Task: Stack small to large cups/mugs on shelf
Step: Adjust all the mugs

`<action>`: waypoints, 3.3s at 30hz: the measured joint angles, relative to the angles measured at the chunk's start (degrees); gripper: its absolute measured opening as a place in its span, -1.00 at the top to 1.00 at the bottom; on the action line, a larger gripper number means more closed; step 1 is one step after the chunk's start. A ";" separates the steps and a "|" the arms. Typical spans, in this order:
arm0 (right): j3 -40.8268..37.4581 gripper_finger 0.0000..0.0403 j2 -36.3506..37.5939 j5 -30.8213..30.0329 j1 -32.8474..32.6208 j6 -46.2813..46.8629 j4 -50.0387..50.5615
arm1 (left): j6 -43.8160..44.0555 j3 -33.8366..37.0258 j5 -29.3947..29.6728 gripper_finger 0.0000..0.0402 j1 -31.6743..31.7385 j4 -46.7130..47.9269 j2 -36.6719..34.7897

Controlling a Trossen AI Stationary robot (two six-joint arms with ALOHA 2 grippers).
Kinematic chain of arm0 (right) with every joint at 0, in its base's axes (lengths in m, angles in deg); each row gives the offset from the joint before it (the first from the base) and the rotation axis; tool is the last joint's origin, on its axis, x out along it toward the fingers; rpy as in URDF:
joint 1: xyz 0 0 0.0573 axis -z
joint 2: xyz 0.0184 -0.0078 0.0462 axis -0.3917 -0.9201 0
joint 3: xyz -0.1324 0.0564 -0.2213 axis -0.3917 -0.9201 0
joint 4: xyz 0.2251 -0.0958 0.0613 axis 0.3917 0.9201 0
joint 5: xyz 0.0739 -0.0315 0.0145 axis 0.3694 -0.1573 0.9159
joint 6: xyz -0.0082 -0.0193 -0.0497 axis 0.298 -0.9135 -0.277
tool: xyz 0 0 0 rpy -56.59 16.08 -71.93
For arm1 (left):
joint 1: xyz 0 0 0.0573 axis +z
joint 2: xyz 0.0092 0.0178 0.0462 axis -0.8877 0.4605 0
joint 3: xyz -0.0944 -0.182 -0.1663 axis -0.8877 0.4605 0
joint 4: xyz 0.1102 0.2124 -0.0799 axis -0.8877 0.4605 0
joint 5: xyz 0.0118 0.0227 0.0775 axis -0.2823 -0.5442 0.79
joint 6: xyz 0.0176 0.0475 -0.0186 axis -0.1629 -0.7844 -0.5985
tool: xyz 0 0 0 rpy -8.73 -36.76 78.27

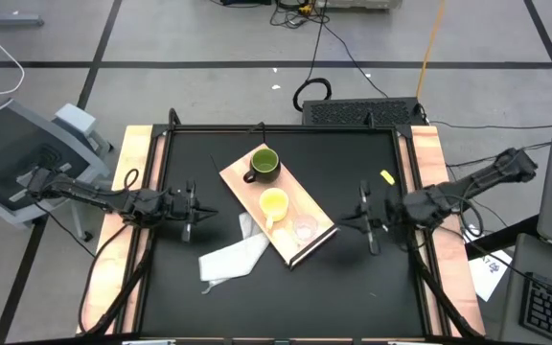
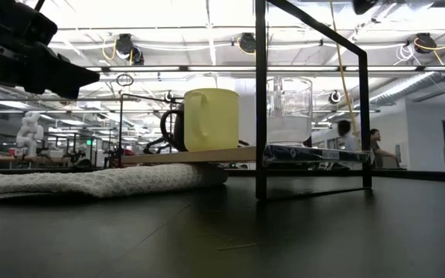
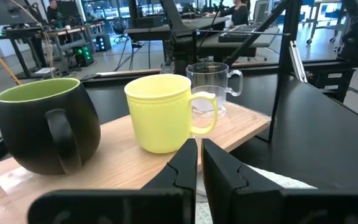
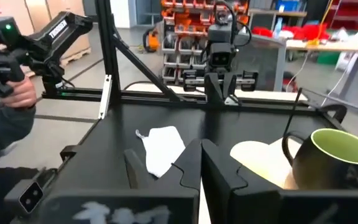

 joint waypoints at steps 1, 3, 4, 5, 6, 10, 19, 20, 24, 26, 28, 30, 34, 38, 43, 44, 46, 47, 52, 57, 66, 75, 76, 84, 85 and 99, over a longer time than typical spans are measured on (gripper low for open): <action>0.92 1.00 -0.64 1.80 1.53 0.54 0.55 | 0.25 0.00 -0.02 0.87 0.00 0.00 0.00; 2.74 1.00 -2.04 5.63 4.79 1.53 1.97 | 0.62 0.00 -0.02 0.87 0.00 0.00 0.00; 3.62 1.00 -2.78 7.68 6.41 1.74 2.79 | 0.94 0.00 -0.02 0.87 0.00 0.00 0.00; 4.24 1.00 -3.54 9.68 7.95 1.80 3.40 | 1.33 0.00 -0.02 0.87 0.00 0.00 0.00; 4.67 1.00 -4.40 11.26 9.53 1.62 3.57 | 1.61 0.00 -0.02 0.87 0.00 0.02 0.00; 7.47 1.00 -8.43 17.96 15.83 1.75 3.55 | 2.01 0.00 -0.02 0.87 0.00 0.02 0.00; 14.17 1.00 -19.89 33.92 26.22 4.46 3.82 | 3.18 0.00 -0.04 0.87 0.00 0.07 0.00; 15.36 1.00 -21.37 35.41 26.92 4.59 4.18 | 3.18 0.00 -0.04 0.87 0.00 0.08 0.00; 21.17 1.00 -27.66 37.76 28.55 4.29 8.25 | 3.21 0.00 -0.02 0.87 0.00 0.19 0.00; 24.92 1.00 -30.49 38.02 29.17 2.93 12.40 | 3.81 0.00 -0.02 0.87 0.00 0.45 0.00; 29.21 1.00 -33.50 39.80 30.01 1.34 17.66 | 4.03 0.00 -0.02 0.87 0.00 1.02 0.00; 33.39 1.00 -36.81 40.76 30.78 0.48 22.62 | 4.01 -0.02 -0.02 0.87 0.00 1.80 0.00; 38.79 1.00 -41.39 40.71 32.14 -0.78 24.86 | 4.11 -0.02 -0.02 0.87 0.02 3.07 0.00; 41.31 1.00 -43.77 40.73 34.19 -0.91 24.41 | 4.06 -0.02 -0.02 0.87 0.00 3.23 0.00; 43.57 1.00 -45.73 40.71 37.55 1.58 25.30 | 4.03 -0.02 -0.01 0.87 0.00 3.21 0.00; 44.19 1.00 -46.29 40.71 38.14 1.58 26.09 | 4.01 -0.02 -0.02 0.87 0.00 3.33 0.00; 45.79 1.00 -47.61 40.67 39.17 1.61 27.58 | 4.01 -0.02 0.01 0.87 0.00 3.62 0.00; 46.49 1.00 -48.27 40.65 39.61 1.96 28.73 | 4.01 -0.02 0.00 0.87 0.00 3.69 0.00; 50.80 1.00 -50.90 40.73 41.29 3.03 31.69 | 3.88 -0.02 0.08 0.87 0.01 4.30 0.00; 56.26 1.00 -53.01 40.73 42.01 3.05 37.37 | 3.90 -0.02 0.42 0.87 0.01 4.56 0.00; 62.55 1.00 -56.07 40.69 41.69 0.57 48.93 | 4.23 -0.02 0.55 0.87 0.02 4.79 0.00; 61.39 0.96 -55.98 40.67 41.36 -1.12 48.54 | 4.33 -0.02 0.57 0.87 0.02 4.92 0.00; 61.39 0.93 -55.95 40.65 41.26 -0.58 48.52 | 4.35 -0.02 0.57 0.87 0.02 4.98 0.00; 61.31 0.53 -56.89 40.69 39.31 4.88 50.12 | 4.68 -0.02 0.60 0.87 0.00 6.16 0.00; 61.17 0.46 -57.01 40.69 38.96 5.17 49.56 | 4.68 -0.02 0.57 0.87 0.02 6.15 0.00; 58.45 -0.13 -57.90 40.65 38.78 7.96 50.74 | 4.93 -0.02 0.55 0.87 0.02 6.09 0.00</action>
